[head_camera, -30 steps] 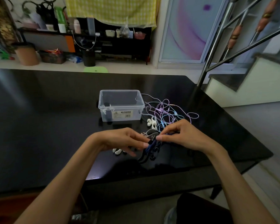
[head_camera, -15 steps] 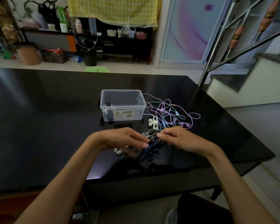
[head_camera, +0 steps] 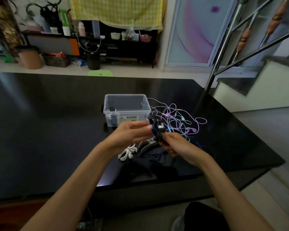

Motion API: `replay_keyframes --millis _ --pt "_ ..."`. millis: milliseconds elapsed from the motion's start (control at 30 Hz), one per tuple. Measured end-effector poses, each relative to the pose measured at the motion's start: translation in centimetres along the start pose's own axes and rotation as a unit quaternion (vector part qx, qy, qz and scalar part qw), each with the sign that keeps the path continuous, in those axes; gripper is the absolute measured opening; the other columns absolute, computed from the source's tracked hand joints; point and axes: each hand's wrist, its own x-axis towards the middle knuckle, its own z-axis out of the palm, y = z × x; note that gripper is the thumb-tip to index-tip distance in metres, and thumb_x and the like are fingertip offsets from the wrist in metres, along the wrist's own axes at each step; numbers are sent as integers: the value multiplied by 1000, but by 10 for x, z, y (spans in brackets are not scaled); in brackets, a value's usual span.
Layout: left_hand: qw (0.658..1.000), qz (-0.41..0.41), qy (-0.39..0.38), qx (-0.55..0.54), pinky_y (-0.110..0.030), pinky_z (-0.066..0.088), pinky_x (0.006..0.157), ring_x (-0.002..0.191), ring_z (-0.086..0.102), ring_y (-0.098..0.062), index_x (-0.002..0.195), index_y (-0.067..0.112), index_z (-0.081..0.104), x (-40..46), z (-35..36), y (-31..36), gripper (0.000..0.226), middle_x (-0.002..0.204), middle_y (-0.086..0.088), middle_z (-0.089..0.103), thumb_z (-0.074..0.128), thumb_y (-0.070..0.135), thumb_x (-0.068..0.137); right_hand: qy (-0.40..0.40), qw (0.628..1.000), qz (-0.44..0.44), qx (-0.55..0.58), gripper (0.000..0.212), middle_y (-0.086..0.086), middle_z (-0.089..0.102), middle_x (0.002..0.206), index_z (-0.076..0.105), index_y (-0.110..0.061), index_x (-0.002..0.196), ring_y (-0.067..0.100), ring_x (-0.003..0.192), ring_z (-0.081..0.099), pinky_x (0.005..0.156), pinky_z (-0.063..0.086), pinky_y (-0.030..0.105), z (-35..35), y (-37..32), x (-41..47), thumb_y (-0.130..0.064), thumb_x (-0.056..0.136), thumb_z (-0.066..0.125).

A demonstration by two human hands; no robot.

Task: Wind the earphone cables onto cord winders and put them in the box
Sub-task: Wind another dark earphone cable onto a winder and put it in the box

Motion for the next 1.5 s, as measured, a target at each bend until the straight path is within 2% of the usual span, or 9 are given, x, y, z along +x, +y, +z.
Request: replay_keyframes --millis 133,233,400,600,767,900,1067,1300,1500 --pt "980 20 162 -115 -16 56 70 79 71 -6 112 4 62 6 -6 -2 25 98 -4 72 62 7 87 39 996 -63 -56 39 -5 35 55 48 -16 70 1 42 30 42 25 12 11 -4 4 -31 102 33" --pt "974 3 196 -116 -18 57 71 81 69 -5 125 2 54 8 -11 -6 41 96 -4 71 64 14 87 71 991 -101 -60 36 -5 36 56 50 -15 71 -2 39 35 42 29 8 12 -9 2 -25 102 34" --pt "979 -33 165 -115 -23 59 68 90 69 -10 128 5 54 7 -13 -3 42 106 -3 71 62 19 89 113 987 -107 -41 34 -6 36 56 54 -15 76 -2 40 35 42 30 9 6 -6 5 -28 102 36" --pt "973 -26 191 -130 -18 57 66 72 70 -7 96 7 64 5 -7 -2 10 87 -2 71 60 15 91 65 991 -102 -60 35 -6 34 54 55 -16 72 -1 38 34 41 30 9 9 -10 0 -26 101 38" --pt "959 -28 213 -185 -20 57 71 77 66 -9 90 5 62 6 -1 -2 10 84 -4 69 56 13 93 42 991 -112 -63 35 -6 32 53 55 -15 72 -1 37 33 40 29 9 14 -16 -3 -24 102 37" --pt "958 -17 224 -179 -20 57 72 80 65 -10 94 4 63 7 1 -6 11 83 -4 70 57 13 92 50 989 -122 -66 35 -5 32 53 57 -14 75 0 38 30 41 27 9 15 -16 -4 -25 102 38" --pt "976 41 209 -43 -14 55 70 82 67 -6 103 2 65 6 6 -10 19 90 -3 70 55 16 94 93 985 -133 -64 34 -8 37 54 60 -16 78 -1 41 36 44 30 10 12 -13 -2 -28 101 39" --pt "986 23 150 -65 -17 56 75 91 66 -9 102 6 63 6 -4 -4 16 100 -3 69 51 14 96 100 986 -135 -13 34 -8 36 53 62 -18 82 1 44 31 46 27 13 8 -11 1 -31 101 37" --pt "989 -8 132 -64 -17 57 69 77 70 -6 103 9 64 7 -14 2 14 92 -1 72 52 12 95 128 981 -147 6 33 -12 32 49 67 -19 87 1 43 29 45 27 13 5 -12 1 -29 101 38"
